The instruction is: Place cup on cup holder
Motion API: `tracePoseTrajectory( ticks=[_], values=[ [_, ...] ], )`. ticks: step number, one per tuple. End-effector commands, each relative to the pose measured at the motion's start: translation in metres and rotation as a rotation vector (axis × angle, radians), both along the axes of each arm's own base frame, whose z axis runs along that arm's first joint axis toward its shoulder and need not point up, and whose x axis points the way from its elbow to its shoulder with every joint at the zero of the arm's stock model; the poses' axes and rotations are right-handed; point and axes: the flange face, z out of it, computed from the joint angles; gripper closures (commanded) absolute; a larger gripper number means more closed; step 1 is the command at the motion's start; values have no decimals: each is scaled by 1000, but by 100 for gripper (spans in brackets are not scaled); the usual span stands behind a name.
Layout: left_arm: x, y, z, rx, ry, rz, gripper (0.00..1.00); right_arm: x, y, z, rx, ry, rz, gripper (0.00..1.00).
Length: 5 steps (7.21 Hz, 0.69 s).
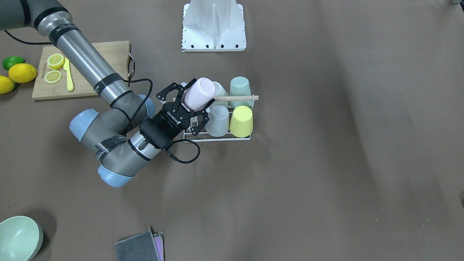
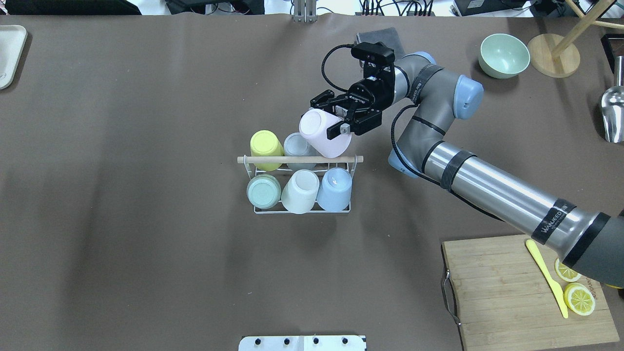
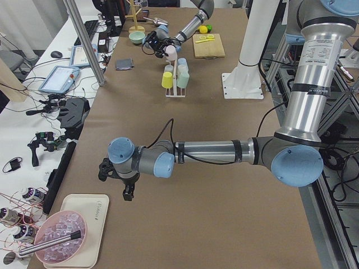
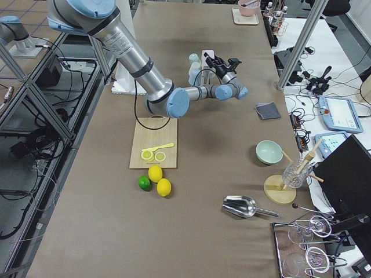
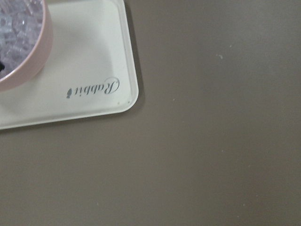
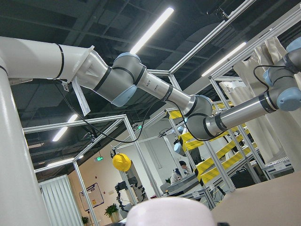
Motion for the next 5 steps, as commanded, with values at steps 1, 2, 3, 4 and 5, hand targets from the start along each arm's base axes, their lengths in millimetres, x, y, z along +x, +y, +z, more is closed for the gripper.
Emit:
tracePoseTrajectory(
  ticks=[1,2,3,4,5],
  values=[
    [0,20,21,-38,5,7,2,-2,0,7,-4,4,6,64],
    [0,24,23,-45,8,6,2,-3,-1,10,-10,10,7,64],
    [3,29,28,-66,56,8,2,-5,-2,12,-15,16,4,64],
    [6,39,29,-73,120,15,2,-7,-3,15,-30,30,0,64],
    [7,40,32,-82,122,15,2,-11,-3,21,-45,45,-2,64]
  ],
)
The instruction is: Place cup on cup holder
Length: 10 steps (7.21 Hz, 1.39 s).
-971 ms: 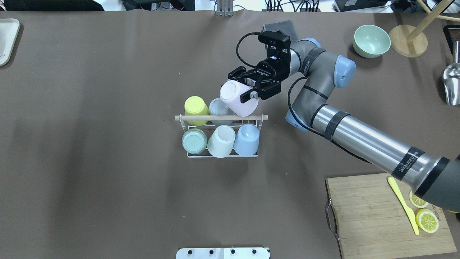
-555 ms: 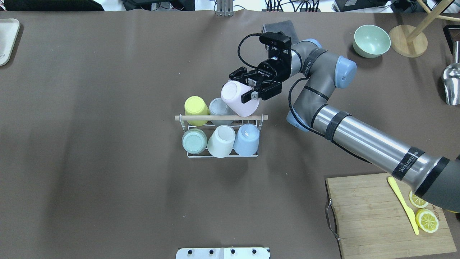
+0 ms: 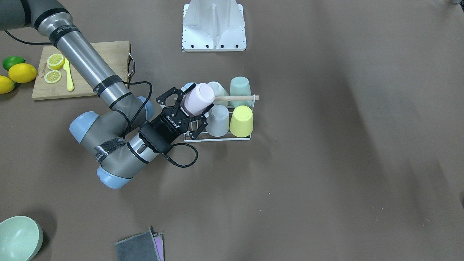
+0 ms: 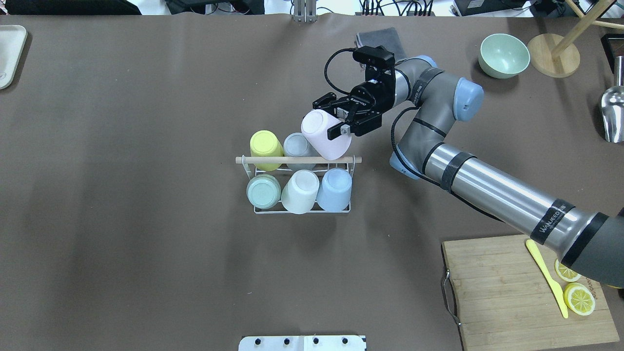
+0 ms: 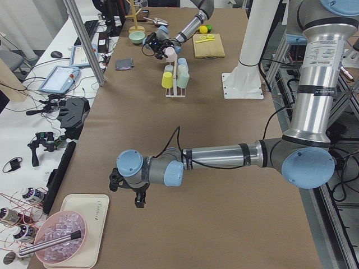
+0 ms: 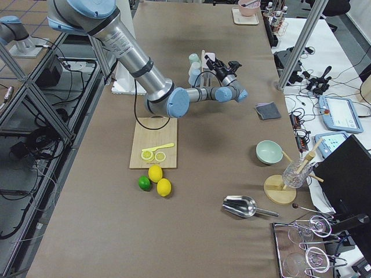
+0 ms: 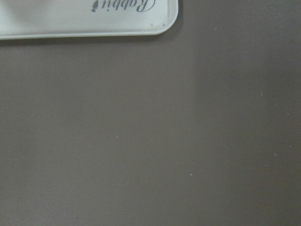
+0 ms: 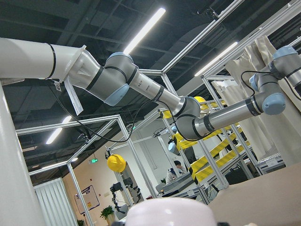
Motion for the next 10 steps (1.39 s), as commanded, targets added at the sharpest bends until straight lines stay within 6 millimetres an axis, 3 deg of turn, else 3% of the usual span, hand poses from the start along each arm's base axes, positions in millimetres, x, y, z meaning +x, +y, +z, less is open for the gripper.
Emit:
tracePoseTrajectory(
  ticks=[1,3,5,6,7,9,10],
  values=[
    [2,6,8,-28,19,3,2,-6,0,9,-30,20,-8,64],
    [-7,26,28,-61,-19,-9,2,-7,0,9,-38,18,-12,64],
    [-9,22,22,-78,-33,-20,2,-9,1,4,-34,15,-15,61],
    [-11,21,17,-68,-34,-25,2,-9,1,4,-37,18,-19,41],
    [-12,24,20,-72,-32,-25,2,-8,1,7,-39,21,-19,35],
    [-23,26,12,-54,-31,-47,2,-7,0,6,-47,18,-21,8],
    [-25,38,19,-66,-31,-48,2,-7,0,6,-48,18,-22,8]
  ],
)
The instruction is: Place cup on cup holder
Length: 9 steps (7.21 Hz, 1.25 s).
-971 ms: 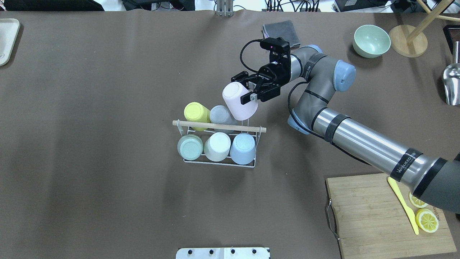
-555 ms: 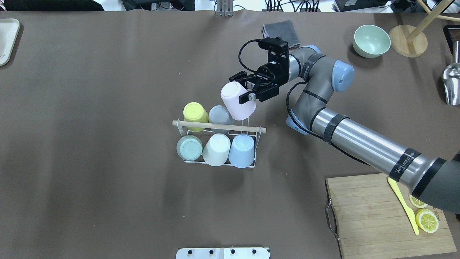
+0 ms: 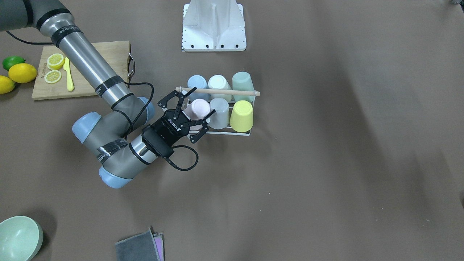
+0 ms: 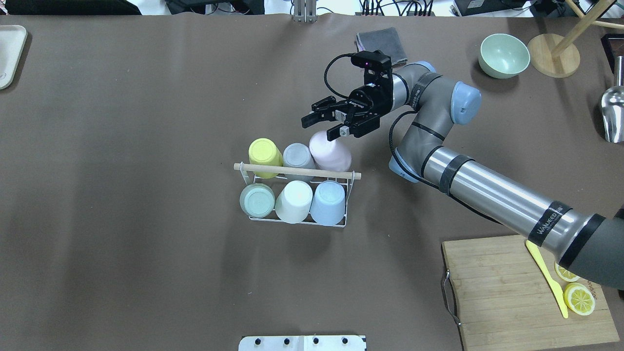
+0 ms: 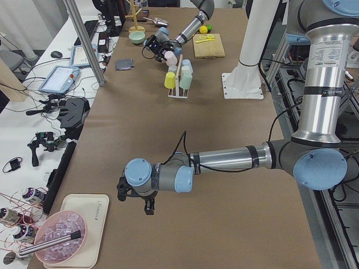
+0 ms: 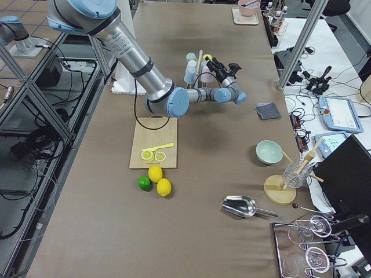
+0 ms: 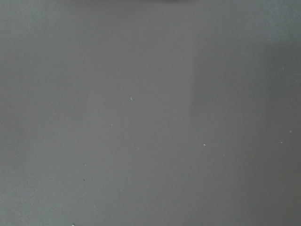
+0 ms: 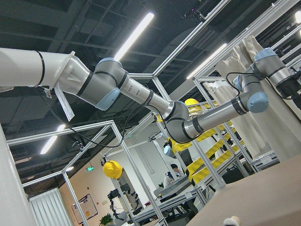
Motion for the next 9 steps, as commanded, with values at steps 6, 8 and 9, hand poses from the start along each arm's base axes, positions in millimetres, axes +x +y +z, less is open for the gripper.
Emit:
tracePoseTrajectory(
  ticks=[6,8,9],
  values=[
    [-3,20,11,-33,0,-4,2,104,-37,46,-61,75,47,3],
    [-2,21,15,-35,0,-1,2,167,-41,96,-122,137,70,1],
    [-2,22,17,-48,-2,-2,2,185,-41,116,-139,160,91,1]
  ],
)
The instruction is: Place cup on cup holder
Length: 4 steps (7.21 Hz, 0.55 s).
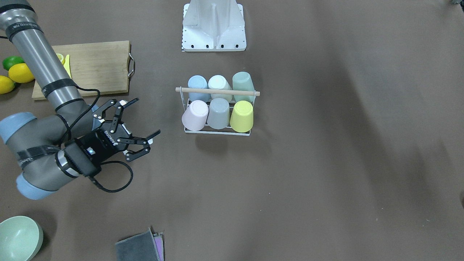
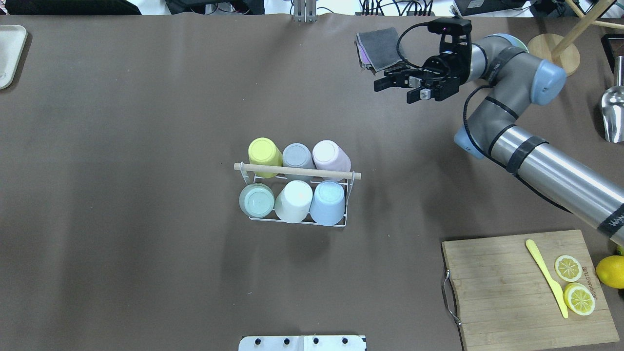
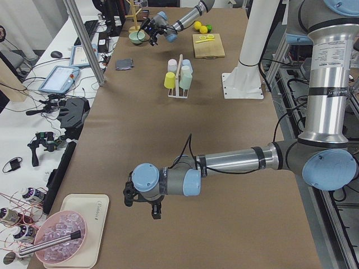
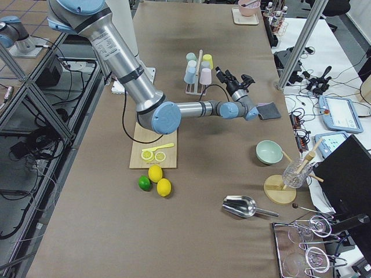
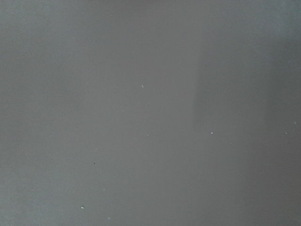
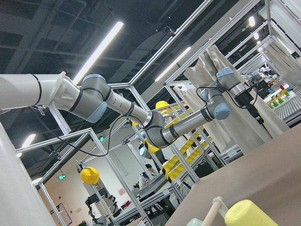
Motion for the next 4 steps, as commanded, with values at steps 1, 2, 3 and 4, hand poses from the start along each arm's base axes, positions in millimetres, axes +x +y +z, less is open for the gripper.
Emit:
tracePoseTrajectory(
  ticks=[1,2,3,4],
  values=[
    [-2,3,5,-32,-27,3,2,54,-3,51,-56,75,49,1],
    [-7,2,10,-31,-105,5,2,82,-3,80,-80,162,58,1],
    [-11,3,17,-37,-167,8,2,109,9,108,-107,252,47,1],
    [-11,5,23,-48,-173,10,2,130,20,132,-144,292,51,1]
  ],
)
